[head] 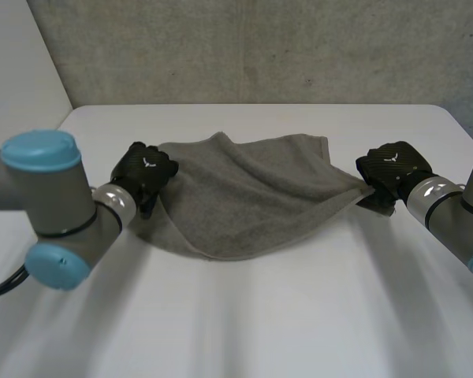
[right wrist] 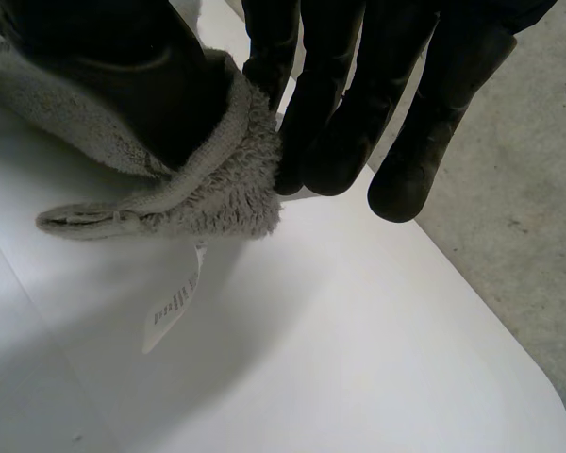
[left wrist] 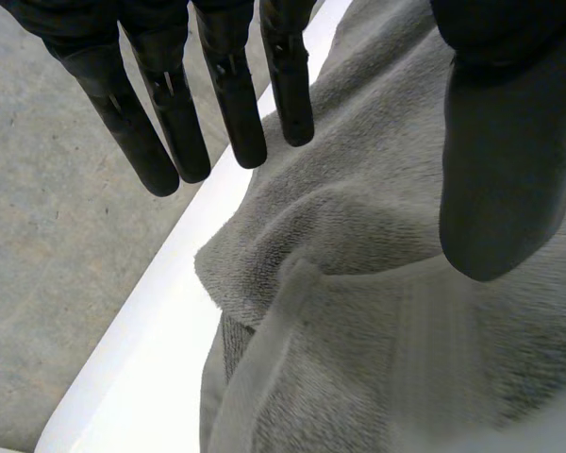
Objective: Fold the towel.
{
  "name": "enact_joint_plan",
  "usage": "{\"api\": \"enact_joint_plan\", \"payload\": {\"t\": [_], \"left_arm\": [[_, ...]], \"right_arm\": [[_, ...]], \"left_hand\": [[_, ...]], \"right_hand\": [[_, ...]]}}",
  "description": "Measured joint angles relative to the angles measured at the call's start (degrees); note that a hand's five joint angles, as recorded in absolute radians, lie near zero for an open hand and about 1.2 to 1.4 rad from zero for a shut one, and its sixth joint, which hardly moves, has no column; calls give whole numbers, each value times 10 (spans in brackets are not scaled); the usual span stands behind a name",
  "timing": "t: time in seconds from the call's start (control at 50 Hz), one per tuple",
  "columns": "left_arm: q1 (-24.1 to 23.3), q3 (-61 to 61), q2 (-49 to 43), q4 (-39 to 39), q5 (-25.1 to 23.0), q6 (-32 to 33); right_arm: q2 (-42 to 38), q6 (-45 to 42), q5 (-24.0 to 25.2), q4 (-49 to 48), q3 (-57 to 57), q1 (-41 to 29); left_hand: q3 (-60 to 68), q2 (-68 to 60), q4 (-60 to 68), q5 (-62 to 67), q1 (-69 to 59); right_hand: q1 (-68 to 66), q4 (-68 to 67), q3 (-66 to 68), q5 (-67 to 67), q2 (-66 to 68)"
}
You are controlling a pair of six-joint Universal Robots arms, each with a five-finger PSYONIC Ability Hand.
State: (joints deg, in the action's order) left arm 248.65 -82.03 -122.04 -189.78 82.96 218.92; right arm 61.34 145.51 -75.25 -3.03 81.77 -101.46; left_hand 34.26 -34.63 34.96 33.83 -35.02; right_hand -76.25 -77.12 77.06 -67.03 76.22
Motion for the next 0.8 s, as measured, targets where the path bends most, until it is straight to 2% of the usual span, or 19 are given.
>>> {"api": "enact_joint_plan", "payload": {"t": [0.24,0.36,0.66,0.7,0.78,0.8], "left_arm": [[21,247,-144,182,-14,-2],[31,334,-198,240,-13,0],[36,416,-262,305,-11,4],[36,416,-263,309,-11,5],[36,416,-261,315,-8,2],[36,416,-261,316,-7,2]], "right_arm": [[-1,0,12,1,4,0],[-2,0,13,1,5,0],[-6,-1,13,1,5,0],[-6,-1,13,1,5,0],[-8,-1,13,1,5,0],[-8,-1,13,1,5,0]], "left_hand": [[-34,33,-29,-35,33],[-34,33,-29,-35,33],[-23,25,-27,-17,30],[1,3,-11,4,11],[198,-193,196,200,-192],[220,-214,217,215,-212]], "right_hand": [[0,0,0,0,0],[0,0,0,0,0],[0,0,0,0,0],[0,0,0,0,0],[0,0,0,0,0],[0,0,0,0,0]]}}
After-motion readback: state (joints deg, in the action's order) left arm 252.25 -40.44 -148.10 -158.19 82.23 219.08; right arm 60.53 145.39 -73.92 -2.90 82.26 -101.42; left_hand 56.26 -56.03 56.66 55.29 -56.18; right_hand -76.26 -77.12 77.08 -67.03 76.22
